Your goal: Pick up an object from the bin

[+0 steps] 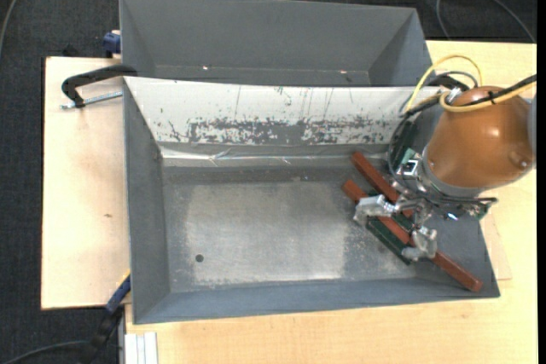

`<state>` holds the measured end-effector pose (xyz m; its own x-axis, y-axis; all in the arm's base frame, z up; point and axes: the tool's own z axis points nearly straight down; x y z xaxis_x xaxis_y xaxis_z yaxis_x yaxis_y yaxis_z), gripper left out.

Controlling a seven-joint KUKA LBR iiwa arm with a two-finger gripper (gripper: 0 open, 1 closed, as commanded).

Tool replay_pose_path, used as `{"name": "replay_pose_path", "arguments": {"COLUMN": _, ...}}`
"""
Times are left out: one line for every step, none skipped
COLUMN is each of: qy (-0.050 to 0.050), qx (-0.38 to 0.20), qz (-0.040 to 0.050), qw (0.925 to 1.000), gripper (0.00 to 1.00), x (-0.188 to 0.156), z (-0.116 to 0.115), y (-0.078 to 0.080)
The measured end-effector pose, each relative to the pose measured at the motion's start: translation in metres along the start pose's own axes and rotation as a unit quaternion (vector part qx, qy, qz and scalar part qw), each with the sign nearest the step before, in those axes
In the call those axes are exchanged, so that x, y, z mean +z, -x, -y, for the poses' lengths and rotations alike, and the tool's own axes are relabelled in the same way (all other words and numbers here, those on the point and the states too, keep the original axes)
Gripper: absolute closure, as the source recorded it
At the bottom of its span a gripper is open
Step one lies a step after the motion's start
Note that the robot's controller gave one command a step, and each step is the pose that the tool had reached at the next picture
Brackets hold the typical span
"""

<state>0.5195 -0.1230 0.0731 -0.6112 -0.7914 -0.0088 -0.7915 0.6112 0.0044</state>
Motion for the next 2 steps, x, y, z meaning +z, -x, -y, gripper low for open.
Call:
{"name": "replay_pose_path", "arguments": {"qy": 0.002, "qx": -0.179, "qz": 0.005, "qw": 0.9838, "gripper": 0.0, "x": 0.0, "z": 0.038, "y": 0.022}}
{"name": "replay_pose_path", "arguments": {"qy": -0.002, "qx": -0.381, "qz": 0.0028, "qw": 0.9245, "gripper": 0.0, "x": 0.0, "z": 0.059, "y": 0.041}}
